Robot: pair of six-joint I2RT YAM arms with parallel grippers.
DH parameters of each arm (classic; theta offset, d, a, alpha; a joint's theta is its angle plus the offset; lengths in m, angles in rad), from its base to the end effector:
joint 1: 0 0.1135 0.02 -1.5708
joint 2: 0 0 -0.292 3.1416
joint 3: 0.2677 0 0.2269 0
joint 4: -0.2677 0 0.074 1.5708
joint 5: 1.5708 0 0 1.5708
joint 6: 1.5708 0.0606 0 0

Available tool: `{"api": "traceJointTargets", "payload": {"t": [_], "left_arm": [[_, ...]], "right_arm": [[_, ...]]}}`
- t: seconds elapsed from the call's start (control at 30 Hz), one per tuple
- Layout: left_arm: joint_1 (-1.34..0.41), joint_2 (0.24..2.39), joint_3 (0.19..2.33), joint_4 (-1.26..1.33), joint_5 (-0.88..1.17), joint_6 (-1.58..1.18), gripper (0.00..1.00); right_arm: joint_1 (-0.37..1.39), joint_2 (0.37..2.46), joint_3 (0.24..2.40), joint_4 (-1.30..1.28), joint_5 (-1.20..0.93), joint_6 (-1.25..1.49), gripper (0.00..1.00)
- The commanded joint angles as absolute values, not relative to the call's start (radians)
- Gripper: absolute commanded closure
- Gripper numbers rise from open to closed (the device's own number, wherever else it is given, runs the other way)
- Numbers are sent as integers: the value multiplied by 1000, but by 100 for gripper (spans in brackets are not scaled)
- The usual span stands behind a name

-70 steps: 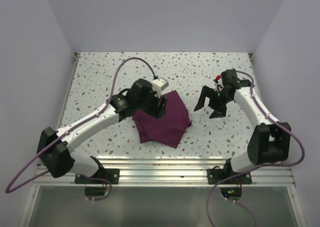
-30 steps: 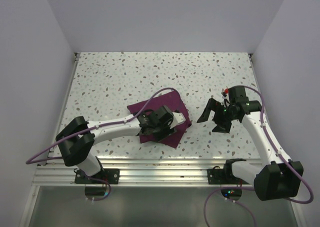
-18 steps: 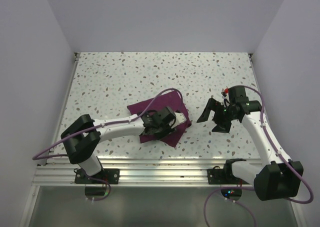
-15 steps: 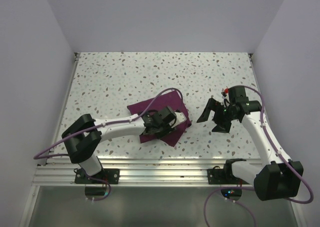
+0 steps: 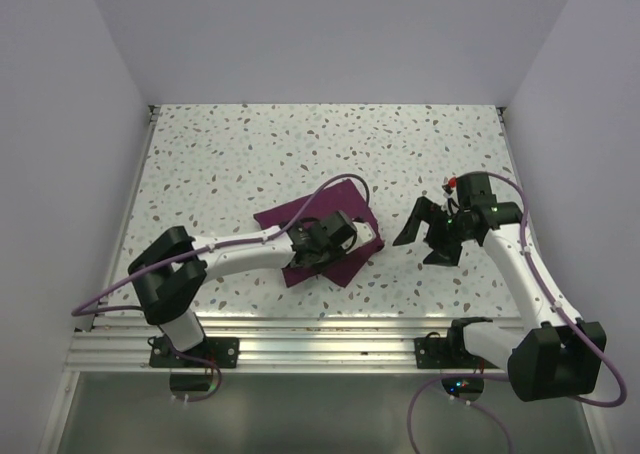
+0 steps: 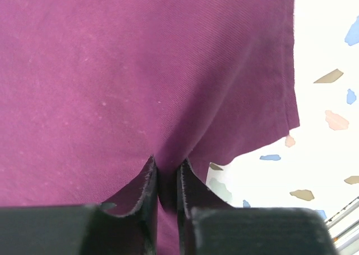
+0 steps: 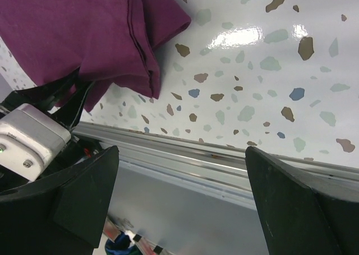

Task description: Prepare the surgical pack

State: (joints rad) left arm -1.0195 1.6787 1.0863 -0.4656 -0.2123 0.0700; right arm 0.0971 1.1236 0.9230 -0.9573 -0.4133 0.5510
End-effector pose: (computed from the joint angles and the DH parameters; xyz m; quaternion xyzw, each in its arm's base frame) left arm 0.1847 -0.2760 0.2153 0.4755 0.8366 -0.0241 0.2711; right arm 0.1689 0.0409 0.2734 0.1746 0.9428 0.2543 0.1262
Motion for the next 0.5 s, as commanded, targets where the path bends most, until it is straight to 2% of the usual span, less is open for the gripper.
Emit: {"api": "traceJointTargets", "payload": {"t": [0.0,0.07,0.27,0.47], "left_arm": [[-1022,1694,1135,-460,-196,64,92],[-1022,1701,1144,-472,-183,64,100],[-1022,1697,1201,-518,-135,52,100],[-1020,1713,1302,-578,-120,29,100]], "right_arm": [[98,1112,904,-939,-452,569,1],[101,1112,894,-922,-463,586,1],[147,1097,796,-821,-522,705,10],[254,1114,769,-723,-506,805,13]]}}
